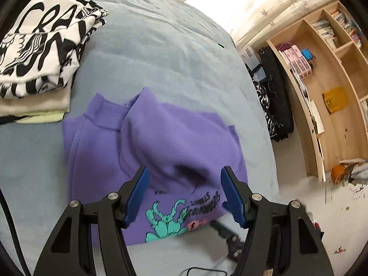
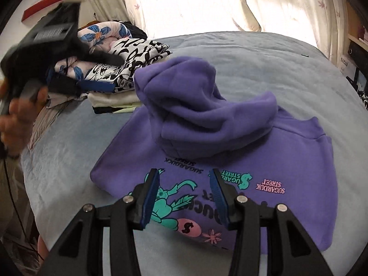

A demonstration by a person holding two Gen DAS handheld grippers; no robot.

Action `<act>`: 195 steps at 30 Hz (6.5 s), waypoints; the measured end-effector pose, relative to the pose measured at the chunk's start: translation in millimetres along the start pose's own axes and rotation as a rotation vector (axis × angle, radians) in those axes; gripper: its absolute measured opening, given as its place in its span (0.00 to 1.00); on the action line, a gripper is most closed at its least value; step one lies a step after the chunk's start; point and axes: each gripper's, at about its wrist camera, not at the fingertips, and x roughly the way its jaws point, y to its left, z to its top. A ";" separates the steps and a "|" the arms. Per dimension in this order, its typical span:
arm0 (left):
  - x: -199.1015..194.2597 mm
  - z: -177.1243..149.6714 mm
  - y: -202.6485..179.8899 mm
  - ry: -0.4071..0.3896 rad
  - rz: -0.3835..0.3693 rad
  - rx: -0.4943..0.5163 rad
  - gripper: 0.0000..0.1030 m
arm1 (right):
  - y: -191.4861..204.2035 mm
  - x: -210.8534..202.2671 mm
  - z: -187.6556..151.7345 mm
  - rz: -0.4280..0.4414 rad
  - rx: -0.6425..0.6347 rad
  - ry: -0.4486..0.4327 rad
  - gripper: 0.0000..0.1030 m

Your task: Fold large clothes

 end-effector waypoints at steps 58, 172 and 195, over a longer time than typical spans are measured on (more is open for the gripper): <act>141.1 35.5 88.1 0.189 0.069 -0.219 0.16 | -139.2 125.5 58.0 0.314 0.820 0.258 0.20; 104.0 -121.4 70.6 -0.253 0.175 -0.093 0.13 | -125.6 34.1 -48.9 -0.097 0.471 -0.002 0.10; 36.1 -157.5 -22.9 -0.252 0.382 0.069 0.44 | -57.8 -64.3 -37.4 -0.090 0.324 -0.059 0.24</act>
